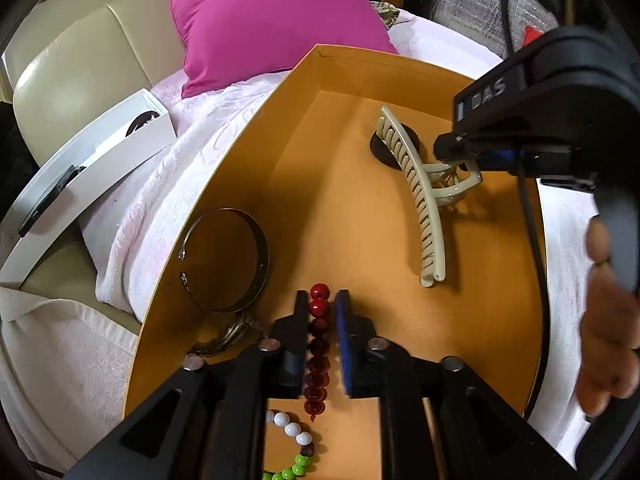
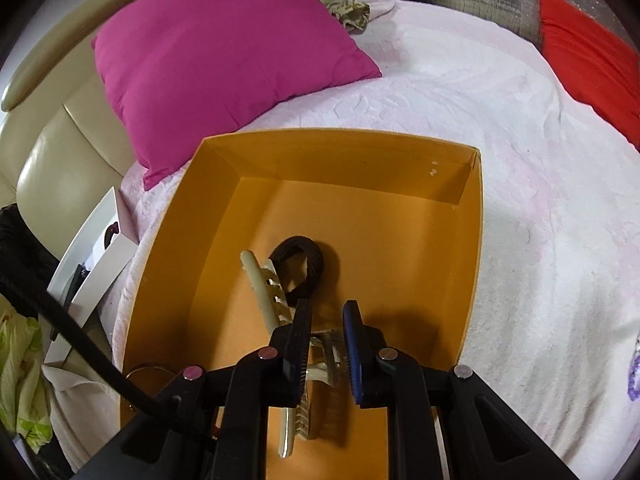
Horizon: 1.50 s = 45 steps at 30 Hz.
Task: Organize jewelry
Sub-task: 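Carry the claw clip and red bracelet into the orange box with both tools and release, then move both tools back toward the white and purple bead bracelets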
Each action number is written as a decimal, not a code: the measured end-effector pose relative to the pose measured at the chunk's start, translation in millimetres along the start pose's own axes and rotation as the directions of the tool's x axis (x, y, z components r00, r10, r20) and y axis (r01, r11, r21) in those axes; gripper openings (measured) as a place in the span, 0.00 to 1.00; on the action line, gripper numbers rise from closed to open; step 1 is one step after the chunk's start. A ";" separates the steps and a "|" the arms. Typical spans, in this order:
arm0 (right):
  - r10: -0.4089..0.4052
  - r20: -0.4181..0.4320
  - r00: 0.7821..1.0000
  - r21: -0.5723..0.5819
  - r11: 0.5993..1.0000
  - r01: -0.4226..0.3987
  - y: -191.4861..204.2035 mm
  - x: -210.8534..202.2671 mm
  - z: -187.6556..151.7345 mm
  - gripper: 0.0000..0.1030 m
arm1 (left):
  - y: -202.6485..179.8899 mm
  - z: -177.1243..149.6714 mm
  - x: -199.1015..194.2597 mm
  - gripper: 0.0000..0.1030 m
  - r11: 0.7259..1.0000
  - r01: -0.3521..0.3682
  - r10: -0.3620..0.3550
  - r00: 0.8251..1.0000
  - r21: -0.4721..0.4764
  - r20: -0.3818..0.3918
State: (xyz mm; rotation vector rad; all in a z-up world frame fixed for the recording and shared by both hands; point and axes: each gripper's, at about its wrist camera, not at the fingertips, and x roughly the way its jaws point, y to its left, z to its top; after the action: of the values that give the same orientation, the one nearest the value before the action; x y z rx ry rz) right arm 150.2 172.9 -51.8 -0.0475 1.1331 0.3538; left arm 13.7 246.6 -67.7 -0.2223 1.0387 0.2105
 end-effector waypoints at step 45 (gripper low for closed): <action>0.095 0.367 0.925 0.628 0.708 -0.322 -405.6 -163.6 -182.8 0.40 | -158.1 -45.1 -33.1 0.73 0.871 -0.067 -0.108 0.940 0.486 0.324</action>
State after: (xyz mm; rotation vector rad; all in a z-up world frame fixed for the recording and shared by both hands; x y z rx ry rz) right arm 50.3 -290.4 -41.4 0.7828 0.8933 0.1184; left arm 3.8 80.4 -47.9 0.2634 0.7097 -0.0425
